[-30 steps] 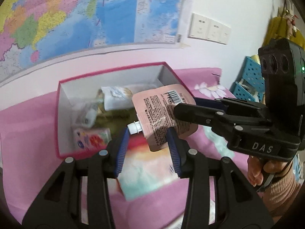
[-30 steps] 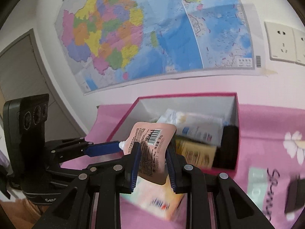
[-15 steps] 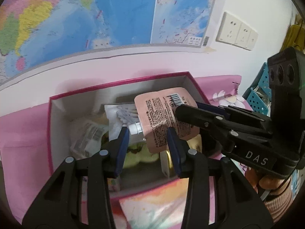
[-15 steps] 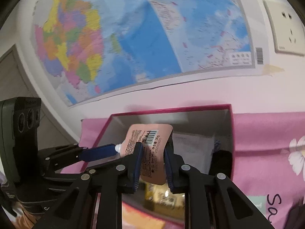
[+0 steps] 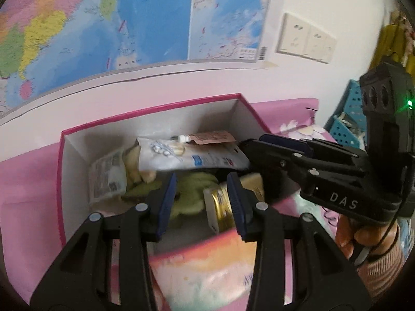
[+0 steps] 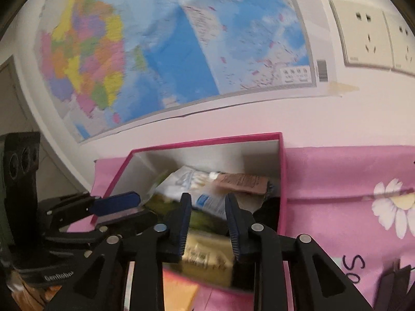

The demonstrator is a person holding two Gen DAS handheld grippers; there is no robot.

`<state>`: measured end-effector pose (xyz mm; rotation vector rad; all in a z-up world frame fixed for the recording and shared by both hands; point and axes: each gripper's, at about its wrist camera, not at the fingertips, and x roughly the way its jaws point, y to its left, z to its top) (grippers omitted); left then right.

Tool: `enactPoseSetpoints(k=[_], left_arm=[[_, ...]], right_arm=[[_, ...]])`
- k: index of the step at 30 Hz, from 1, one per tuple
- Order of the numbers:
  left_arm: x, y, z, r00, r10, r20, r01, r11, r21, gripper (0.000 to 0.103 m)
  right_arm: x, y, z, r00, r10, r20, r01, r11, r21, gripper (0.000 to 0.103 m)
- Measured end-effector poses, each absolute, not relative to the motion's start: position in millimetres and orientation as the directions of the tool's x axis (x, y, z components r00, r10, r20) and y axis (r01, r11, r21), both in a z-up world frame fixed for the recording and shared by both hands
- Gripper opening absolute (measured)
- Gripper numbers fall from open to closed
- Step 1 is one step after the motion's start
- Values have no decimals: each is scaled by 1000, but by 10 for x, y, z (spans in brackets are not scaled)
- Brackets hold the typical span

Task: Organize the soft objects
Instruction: 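Grasp the white wipes pack on the table with the right gripper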

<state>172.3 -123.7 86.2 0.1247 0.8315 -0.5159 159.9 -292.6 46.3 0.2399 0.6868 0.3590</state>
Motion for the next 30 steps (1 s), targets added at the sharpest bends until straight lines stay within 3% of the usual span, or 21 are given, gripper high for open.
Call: enactPoseSetpoints(k=[4,14,22,30], left_arm=[[1437,-1099,889,563,-426,-708,524,846,-92,43],[665,-878,677,526,-466,-711,568,815,-114,43],[154,-644,188,397,-463,-792,554,809,-195,43],[-166,-449,-186,272,-477,-835,511,807,-295,43]], right_arm=[[1282,-2788,563,726,392,-565,-290,920,265,37],[703,-2513,589,704,403,-585,-369,911,183,41],[229,-2556,168,575,459,-678,-407,879,250,55],[-195,-2734,-445,432,482,-762,-337,870,359,56]])
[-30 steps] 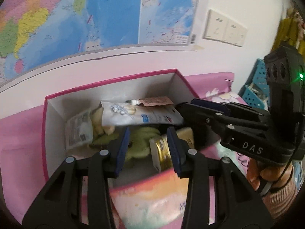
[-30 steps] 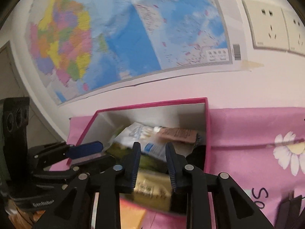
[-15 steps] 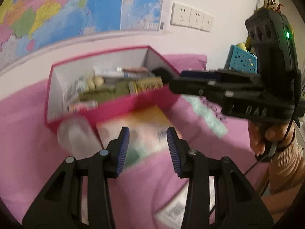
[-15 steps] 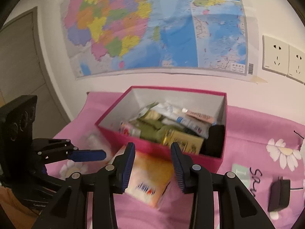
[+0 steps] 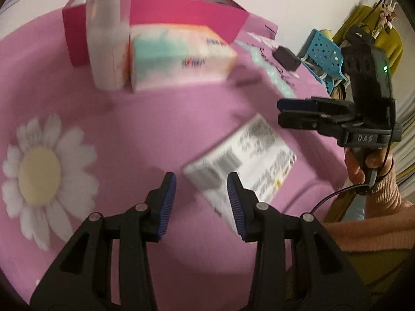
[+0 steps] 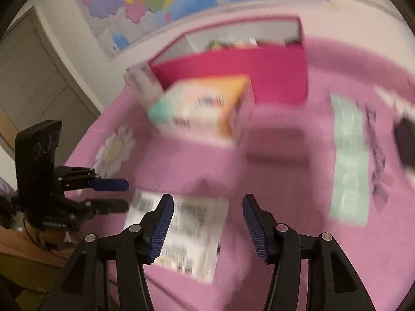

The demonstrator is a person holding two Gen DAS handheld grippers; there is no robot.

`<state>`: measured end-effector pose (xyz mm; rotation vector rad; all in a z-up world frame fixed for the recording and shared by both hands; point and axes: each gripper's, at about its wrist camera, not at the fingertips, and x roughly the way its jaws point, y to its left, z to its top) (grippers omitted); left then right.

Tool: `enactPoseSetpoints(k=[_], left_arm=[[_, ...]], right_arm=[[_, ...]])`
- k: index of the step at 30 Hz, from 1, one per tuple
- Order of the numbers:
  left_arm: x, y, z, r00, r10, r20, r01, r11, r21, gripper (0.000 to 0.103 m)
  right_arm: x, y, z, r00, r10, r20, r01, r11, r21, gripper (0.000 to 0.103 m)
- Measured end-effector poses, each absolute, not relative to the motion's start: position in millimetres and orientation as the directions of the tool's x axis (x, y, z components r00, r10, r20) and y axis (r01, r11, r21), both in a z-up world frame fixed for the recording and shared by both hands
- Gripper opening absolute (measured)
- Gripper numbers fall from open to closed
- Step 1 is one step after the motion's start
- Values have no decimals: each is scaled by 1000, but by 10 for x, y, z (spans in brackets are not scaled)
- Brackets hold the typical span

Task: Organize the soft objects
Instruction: 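Grasp the white wipes pack on the table with the right gripper, then carry the white wipes pack into the pink box and release it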

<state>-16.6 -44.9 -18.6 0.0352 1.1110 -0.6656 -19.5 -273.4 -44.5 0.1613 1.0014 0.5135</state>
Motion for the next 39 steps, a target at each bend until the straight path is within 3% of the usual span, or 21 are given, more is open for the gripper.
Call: enactPoseSetpoints(k=[12,15,18,21,26,39], left_arm=[[-356,-707,-240,201,-538,-819,551,753,-359,50],[-333,-714,-243,201,-547,-813,550,749,-369,52],[-317,-688,-253,201,-551,-810,544,751,-375,52],[-307,-644,-255,214,-545,-811,532,761,-371,46],[-248,-615,-221,235,-532,-814,519,777,-358,37],[235,-716,430,409,-504,-761,552,801,-233,37]], right_arm=[[-308,-2491,-546,439,522,-731,-364,847,386,59],[-303,-2496,-567,426,566,-705,-364,821,440,55],[-306,-2540,-604,444,555,-703,-334,831,445,32],[-297,-2626,-622,445,577,-685,-313,817,485,26],[-307,-2630,-524,473,568,-673,-320,823,470,20],[74,-2781,189,611,554,-566,-361,831,424,17]])
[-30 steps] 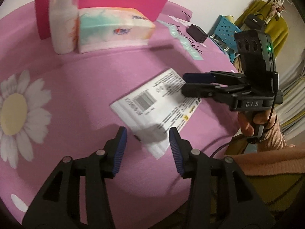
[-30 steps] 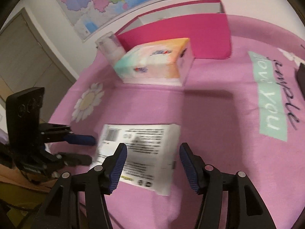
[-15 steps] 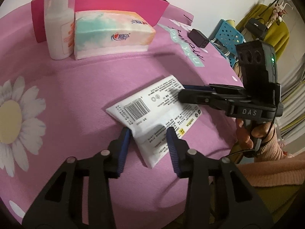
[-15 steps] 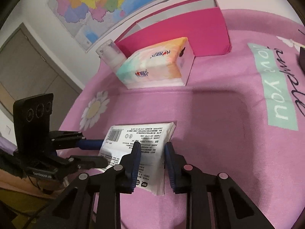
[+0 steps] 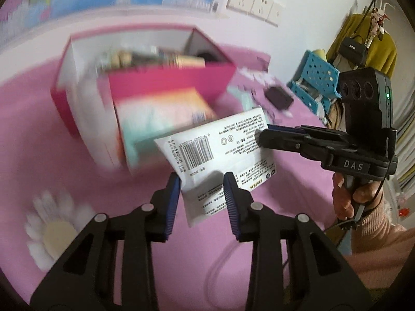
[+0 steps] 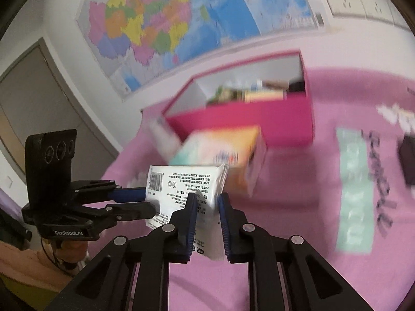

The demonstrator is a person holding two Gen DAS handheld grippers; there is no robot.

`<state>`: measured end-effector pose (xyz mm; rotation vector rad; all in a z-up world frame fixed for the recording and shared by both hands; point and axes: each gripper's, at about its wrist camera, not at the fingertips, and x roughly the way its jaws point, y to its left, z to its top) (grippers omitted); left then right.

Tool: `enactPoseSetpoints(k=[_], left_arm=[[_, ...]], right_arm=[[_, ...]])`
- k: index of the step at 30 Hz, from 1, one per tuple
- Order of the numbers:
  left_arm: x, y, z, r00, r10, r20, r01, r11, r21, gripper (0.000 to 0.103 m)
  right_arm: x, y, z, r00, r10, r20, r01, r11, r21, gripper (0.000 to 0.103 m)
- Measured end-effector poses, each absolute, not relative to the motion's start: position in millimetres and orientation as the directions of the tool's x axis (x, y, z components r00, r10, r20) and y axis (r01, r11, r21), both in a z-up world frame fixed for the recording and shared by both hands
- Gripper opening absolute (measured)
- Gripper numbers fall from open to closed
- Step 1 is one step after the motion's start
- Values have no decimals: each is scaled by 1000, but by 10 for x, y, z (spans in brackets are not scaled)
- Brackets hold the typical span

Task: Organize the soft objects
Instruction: 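Carry the white wipes pack into the pink box and release it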

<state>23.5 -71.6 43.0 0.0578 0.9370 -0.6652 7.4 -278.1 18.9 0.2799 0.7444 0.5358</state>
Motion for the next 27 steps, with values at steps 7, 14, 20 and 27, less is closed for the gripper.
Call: enactPoseSetpoints(k=[7,14,20,27], left_arm=[[824,-740,735,484,-471,-738,522,832,-188,37],[1302,-692,848,519,-435,-736,479,861,-171,37],[1631,-623,835,531,-394,-751,439,885,-154,37],[1884,-542,755,532,-359,-767,396,906,-149,37]], right_arm=[[555,-2790,564,668,560,-490,-380,823,422,17],[1053,-2741,656,675,572,-465,-379,810,447,17],[1405,-2612,615,661,573,-485,-370,811,454,17],[1675,-2486,498,640,564,-522,-351,819,454,17]])
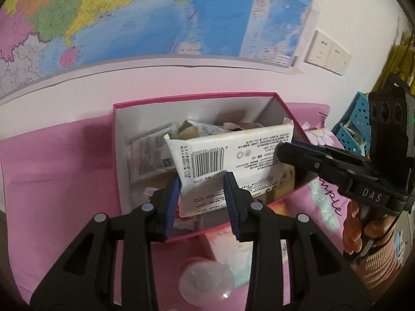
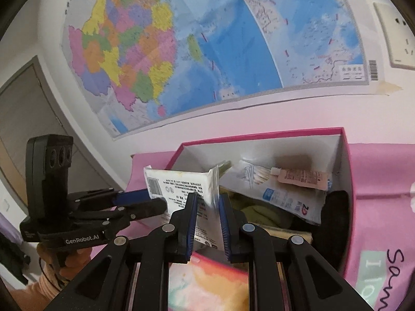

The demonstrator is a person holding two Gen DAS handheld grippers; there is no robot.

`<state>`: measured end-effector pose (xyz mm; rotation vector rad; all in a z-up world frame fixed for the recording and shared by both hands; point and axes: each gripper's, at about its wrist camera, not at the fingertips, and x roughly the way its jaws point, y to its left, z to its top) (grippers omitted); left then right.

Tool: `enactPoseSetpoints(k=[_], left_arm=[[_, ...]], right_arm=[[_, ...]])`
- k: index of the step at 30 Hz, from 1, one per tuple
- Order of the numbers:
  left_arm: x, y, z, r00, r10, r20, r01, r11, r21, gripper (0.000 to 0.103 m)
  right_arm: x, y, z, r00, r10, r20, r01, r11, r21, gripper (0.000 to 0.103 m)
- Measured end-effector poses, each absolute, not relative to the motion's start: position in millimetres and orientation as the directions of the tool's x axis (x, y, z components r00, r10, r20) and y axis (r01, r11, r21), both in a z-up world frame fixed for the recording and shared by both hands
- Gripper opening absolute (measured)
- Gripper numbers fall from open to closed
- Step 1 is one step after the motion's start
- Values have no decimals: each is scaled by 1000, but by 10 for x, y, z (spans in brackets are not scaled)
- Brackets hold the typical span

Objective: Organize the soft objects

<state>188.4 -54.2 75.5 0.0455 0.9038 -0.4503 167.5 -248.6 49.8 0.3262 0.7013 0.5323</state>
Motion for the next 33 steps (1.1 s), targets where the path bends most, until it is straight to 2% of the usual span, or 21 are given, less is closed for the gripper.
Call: enactPoseSetpoints(k=[12,14,16,17,19,20,22,23,24,25,26,29,30,33], left_arm=[[2071,-510,599,527,-309,-791,352,927,-128,37],[2069,-465,599,543,-289,-788,326,938,-119,45],[2033,-402,627,565,-281,-776,311,943,-115,51],[2008,-378,644,577,-271,-770,302,947,-107,57],[1899,-327,705,611,-258,-749,296,951,-86,70],[1821,-287,742,632,-250,-733,288,955,-78,74],[1639,-244,817,672,-250,-697,295,954,-58,74],[1525,-214,855,696,-236,-678,285,958,-40,77],[1420,-188,887,719,-222,-659,275,961,-25,82],[1277,-155,919,745,-212,-632,266,964,-11,94],[1158,-129,934,763,-204,-614,256,967,-3,101],[870,-95,905,787,-187,-588,233,972,3,102],[794,-87,873,785,-181,-593,227,974,4,102],[570,-106,731,775,-153,-613,198,980,7,102]], right_arm=[[1832,-2446,319,624,526,-578,-303,845,441,19],[1799,-2455,319,640,495,-588,-285,864,416,20],[1722,-2466,340,658,476,-583,-285,875,392,33],[1662,-2465,358,669,464,-581,-289,882,371,34],[1532,-2458,405,691,442,-572,-299,895,330,44],[1441,-2457,431,705,428,-566,-303,903,305,47],[1254,-2452,475,733,396,-553,-307,918,250,61],[1121,-2441,496,751,373,-544,-306,928,214,63],[1040,-2439,506,763,358,-538,-303,934,191,68],[948,-2422,515,775,343,-531,-302,939,165,78],[842,-2400,511,784,328,-527,-300,943,142,83],[544,-2328,442,801,297,-520,-295,952,89,93],[466,-2303,393,799,280,-532,-284,956,78,101],[261,-2248,251,797,237,-556,-243,968,64,103]])
